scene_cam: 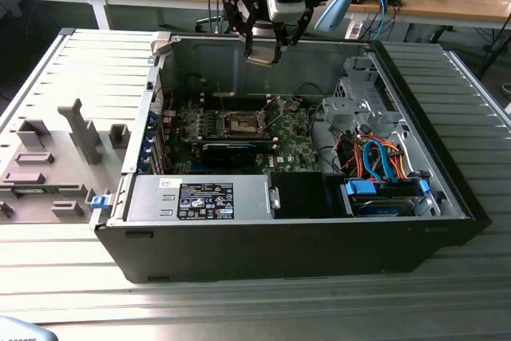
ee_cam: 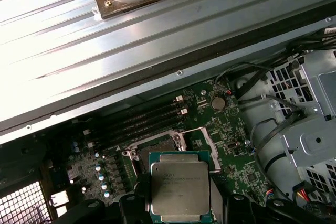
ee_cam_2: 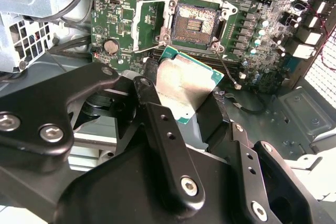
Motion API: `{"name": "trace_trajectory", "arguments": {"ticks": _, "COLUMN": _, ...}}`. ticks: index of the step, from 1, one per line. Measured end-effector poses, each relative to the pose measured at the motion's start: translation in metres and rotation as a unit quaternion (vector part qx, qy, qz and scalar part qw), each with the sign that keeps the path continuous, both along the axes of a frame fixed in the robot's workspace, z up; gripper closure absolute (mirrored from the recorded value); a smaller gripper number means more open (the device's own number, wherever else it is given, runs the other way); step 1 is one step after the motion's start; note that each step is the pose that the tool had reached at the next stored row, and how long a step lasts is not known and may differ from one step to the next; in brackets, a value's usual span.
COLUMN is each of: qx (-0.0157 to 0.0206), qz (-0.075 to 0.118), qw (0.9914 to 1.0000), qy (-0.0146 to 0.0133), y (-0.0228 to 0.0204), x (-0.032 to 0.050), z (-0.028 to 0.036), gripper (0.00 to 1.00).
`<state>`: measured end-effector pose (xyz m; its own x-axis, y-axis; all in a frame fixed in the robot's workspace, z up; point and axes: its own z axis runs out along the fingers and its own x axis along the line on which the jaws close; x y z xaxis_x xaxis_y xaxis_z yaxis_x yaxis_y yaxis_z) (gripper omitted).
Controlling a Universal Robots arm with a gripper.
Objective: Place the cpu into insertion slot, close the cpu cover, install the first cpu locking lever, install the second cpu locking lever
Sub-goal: 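Place the cpu into insertion slot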
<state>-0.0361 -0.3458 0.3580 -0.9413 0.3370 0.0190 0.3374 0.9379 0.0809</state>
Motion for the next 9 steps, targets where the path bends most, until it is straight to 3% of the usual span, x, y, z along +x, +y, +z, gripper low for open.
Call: {"name": "trace_trajectory", "arguments": {"ticks": 9, "qx": 0.0000, "qz": -0.002, "qw": 1.00000, "qy": 0.0000, "y": 0.0000, "x": 0.0000, "z": 0.0000, "gripper": 0.46}}
